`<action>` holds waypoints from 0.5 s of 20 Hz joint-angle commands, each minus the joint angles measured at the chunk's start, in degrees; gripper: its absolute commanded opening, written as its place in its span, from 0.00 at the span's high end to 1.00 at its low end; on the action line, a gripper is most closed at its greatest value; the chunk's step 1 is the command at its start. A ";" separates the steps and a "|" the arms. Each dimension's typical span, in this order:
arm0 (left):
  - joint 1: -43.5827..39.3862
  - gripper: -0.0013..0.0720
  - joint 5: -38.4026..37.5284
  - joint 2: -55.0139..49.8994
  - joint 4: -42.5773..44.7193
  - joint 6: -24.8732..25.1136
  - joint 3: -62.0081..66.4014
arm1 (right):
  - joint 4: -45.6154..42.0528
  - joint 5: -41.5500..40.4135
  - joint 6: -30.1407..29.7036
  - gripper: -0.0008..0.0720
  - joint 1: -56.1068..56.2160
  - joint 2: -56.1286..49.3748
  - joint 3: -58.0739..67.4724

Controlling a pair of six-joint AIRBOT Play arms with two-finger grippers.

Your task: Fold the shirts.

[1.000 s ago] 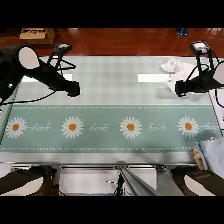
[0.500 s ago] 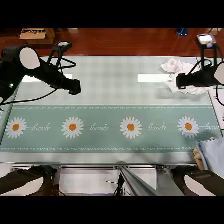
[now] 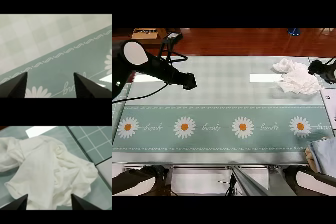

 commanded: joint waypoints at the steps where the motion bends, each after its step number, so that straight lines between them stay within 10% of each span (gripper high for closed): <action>1: 0.04 0.05 -0.72 0.44 -4.81 0.00 0.48 | 2.75 -6.93 1.57 0.18 -1.90 -8.46 0.04; 9: 0.33 0.05 -4.39 0.81 -4.92 0.00 0.52 | 2.01 -12.87 1.62 0.23 -1.92 -19.80 0.04; 10: 0.33 0.05 -4.39 0.87 -4.92 0.00 0.57 | 2.10 -13.11 1.60 0.42 -1.90 -20.46 0.04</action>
